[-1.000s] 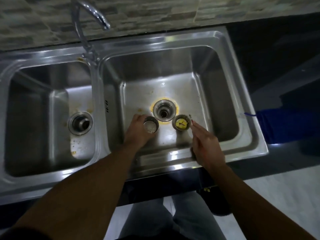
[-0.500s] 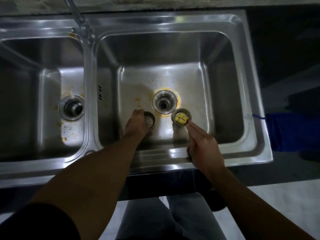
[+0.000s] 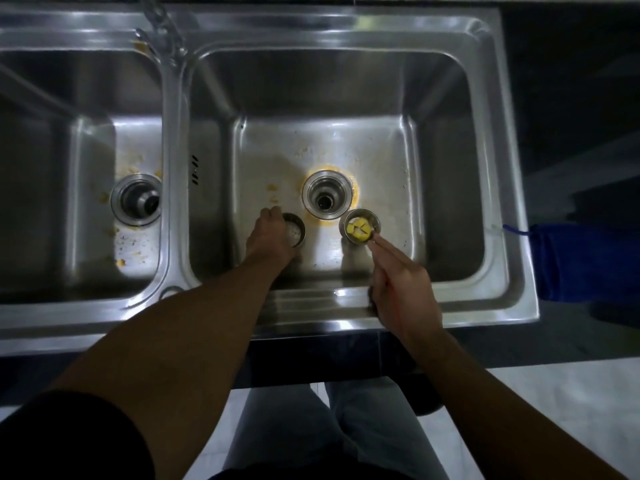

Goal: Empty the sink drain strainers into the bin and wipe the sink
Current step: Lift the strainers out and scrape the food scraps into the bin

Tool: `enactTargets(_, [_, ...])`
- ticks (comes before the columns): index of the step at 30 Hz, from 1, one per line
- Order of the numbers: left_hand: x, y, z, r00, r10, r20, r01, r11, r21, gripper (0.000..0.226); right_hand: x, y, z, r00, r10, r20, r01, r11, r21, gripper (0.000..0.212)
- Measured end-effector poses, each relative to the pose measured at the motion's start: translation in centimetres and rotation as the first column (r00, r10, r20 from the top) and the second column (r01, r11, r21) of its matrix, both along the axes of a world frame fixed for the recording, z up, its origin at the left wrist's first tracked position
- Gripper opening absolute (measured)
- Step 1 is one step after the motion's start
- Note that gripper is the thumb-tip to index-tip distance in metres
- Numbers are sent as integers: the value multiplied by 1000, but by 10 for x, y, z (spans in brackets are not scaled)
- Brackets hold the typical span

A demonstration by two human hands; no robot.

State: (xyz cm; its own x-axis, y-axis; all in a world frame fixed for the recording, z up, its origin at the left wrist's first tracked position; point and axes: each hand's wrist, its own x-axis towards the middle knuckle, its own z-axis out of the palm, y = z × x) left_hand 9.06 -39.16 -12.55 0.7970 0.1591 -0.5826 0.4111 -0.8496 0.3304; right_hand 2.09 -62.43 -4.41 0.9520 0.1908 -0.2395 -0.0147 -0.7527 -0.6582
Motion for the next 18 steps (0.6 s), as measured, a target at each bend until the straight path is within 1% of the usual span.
enactTargets(2, [1,-3,-1,998,-46,49,45,999,10,124,0,1,2,1000,-1,23,2,1000,-22,37])
enactTargets(3, [2,-5,-1,991,-90,94,89,996,15,125,0,1,4,999,-9,37,10,999,-30,38])
enactTargets(5, [6,-14,0,966,-173,193,178,984,-6,117,0,2,8,998,-30,59,33,999,-43,40])
enactTargets(7, [9,-27,2,944,-222,243,241,969,-51,107,0,4,11,997,-42,70,48,996,-74,41])
enactTargets(9, [14,-41,1,939,-255,233,284,954,-101,98,0,5,11,995,-49,82,57,994,-93,39])
enactTargets(11, [17,-53,-2,943,-266,201,301,937,-174,95,-1,5,12,994,-56,97,66,992,-103,37])
enactTargets(14, [20,-69,-12,941,-293,169,328,910,-252,99,-2,4,10,991,-91,95,104,985,-139,38])
enactTargets(18, [25,-83,-28,923,-334,192,377,886,-269,103,-2,3,9,991,-118,67,128,977,-172,39])
